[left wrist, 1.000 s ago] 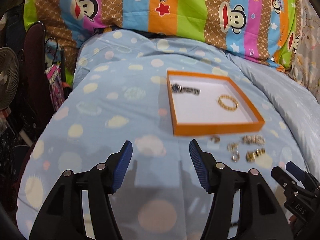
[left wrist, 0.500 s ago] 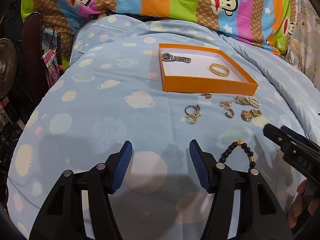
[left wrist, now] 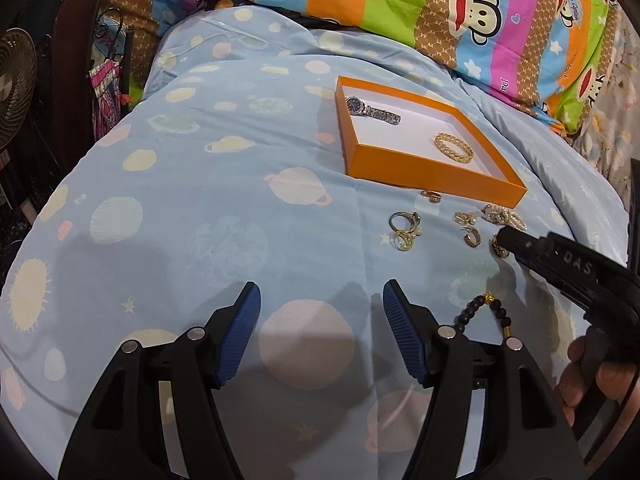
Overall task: Organize jewelry
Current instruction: 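Move the right gripper to the gold link watch and grasp it, then lift the gold link watch with the right gripper while the left gripper grasps the pearl bracelet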
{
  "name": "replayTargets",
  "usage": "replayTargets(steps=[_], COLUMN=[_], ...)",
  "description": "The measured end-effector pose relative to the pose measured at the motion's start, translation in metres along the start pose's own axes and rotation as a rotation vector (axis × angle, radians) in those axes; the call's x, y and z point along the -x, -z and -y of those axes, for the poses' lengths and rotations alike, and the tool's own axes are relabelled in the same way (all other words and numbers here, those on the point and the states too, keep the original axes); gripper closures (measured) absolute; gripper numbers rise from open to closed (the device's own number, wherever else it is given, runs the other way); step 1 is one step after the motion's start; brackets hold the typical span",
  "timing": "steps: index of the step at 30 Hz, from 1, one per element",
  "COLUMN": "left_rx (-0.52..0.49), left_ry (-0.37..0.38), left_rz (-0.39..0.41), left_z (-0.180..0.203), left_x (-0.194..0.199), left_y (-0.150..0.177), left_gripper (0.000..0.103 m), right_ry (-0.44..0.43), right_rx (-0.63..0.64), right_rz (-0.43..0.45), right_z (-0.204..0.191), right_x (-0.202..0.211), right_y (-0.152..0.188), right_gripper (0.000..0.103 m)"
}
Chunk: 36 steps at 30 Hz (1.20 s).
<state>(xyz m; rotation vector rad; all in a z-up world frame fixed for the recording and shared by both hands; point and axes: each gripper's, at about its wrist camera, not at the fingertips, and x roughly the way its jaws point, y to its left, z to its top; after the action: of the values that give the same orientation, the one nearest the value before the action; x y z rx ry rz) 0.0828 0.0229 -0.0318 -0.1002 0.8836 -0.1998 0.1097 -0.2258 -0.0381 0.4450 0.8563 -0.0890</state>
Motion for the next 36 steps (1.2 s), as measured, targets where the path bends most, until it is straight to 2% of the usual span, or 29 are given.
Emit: replayTargets(steps=[3, 7, 15, 19, 22, 25, 29, 36], left_rx=[0.001, 0.003, -0.012, -0.073, -0.133, -0.204, -0.275, -0.330], left_ry=[0.004, 0.006, -0.001, 0.017, 0.053, 0.090, 0.113, 0.132], left_rz=[-0.001, -0.001, 0.007, 0.033, 0.067, 0.075, 0.031, -0.016], left_z=[0.000, 0.000, 0.004, 0.025, 0.055, 0.090, 0.130, 0.163], left_x=[0.000, -0.001, 0.002, 0.011, 0.017, 0.011, -0.022, -0.057], left_y=[0.000, 0.000, -0.002, -0.013, -0.028, -0.043, -0.056, -0.059], left_gripper=[0.041, 0.041, 0.041, 0.041, 0.041, 0.041, 0.041, 0.045], right_ry=[0.060, 0.099, 0.103, 0.102, 0.092, 0.096, 0.119, 0.079], right_rx=[0.036, 0.056, 0.083, 0.080, 0.064, 0.062, 0.076, 0.040], right_rz=[0.012, 0.017, 0.015, 0.020, 0.022, 0.027, 0.037, 0.041], right_z=[-0.007, -0.007, 0.006, 0.019, 0.031, 0.040, 0.048, 0.065], right_x=[-0.005, -0.006, 0.011, 0.031, 0.045, 0.057, 0.067, 0.071], right_y=[-0.003, -0.004, 0.006, 0.019, 0.029, 0.038, 0.044, 0.049], right_gripper=[0.068, 0.085, 0.085, 0.085, 0.090, 0.090, 0.090, 0.090])
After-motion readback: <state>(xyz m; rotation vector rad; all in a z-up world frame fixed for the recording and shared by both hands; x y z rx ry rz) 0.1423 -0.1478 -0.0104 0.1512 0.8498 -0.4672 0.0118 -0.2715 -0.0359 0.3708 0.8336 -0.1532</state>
